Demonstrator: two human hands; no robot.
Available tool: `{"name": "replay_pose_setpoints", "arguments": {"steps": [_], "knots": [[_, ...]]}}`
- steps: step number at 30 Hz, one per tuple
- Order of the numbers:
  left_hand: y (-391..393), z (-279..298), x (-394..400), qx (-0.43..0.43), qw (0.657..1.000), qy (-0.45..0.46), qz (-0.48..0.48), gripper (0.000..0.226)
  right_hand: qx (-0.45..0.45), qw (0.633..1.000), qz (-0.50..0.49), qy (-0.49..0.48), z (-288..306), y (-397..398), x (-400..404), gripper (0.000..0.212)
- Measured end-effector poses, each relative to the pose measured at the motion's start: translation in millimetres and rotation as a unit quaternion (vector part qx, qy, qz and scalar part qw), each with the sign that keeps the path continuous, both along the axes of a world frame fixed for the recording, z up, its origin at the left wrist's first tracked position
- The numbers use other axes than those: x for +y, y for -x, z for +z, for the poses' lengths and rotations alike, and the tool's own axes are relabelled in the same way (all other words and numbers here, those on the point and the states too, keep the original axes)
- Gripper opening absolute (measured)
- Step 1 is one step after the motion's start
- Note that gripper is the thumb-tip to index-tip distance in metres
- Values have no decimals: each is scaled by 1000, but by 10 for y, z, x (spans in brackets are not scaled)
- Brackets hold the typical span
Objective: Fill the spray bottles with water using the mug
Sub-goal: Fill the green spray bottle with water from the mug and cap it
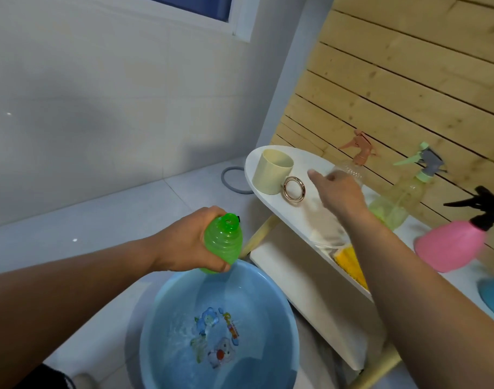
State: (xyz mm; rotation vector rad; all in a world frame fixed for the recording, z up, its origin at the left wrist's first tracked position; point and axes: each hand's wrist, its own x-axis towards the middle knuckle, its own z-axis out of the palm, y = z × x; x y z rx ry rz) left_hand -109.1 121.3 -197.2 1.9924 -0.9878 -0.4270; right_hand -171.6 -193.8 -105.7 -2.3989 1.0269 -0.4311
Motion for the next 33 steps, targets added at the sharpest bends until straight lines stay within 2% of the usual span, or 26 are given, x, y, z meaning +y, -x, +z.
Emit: {"name": "replay_pose_setpoints", "arguments": {"steps": [2, 4, 6, 9, 12, 17, 24, 29, 33], "knots": [[6, 9, -21, 2, 1000, 4, 6, 78, 83, 992, 0, 94, 68, 292, -233, 47], [19, 11, -45, 6, 1000, 7, 12, 79, 165, 977, -27, 132, 83, 569, -414, 51], [50, 25, -88, 8, 1000, 9, 17, 81, 223, 965, -60, 125, 60, 810, -494, 60], [113, 51, -168, 12, 1000, 17, 21, 84, 254, 960, -93, 71, -78, 998, -519, 78], [199, 86, -244, 15, 999, 22, 24, 82, 234, 966, -106, 38, -233, 1061, -506, 75], [326, 103, -366, 26, 999, 31, 24, 81, 180, 973, -137, 46, -328, 1042, -488, 66], [358, 95, -426, 45, 998, 26, 19, 81, 179, 970, -164, 17, -359, 1011, -542, 52], [353, 51, -395, 45, 999, 7, 16, 84, 160, 969, -185, -34, -405, 953, -591, 70], [353, 27, -380, 42, 999, -5, 18, 83, 103, 976, -184, -56, -370, 912, -551, 64]]}}
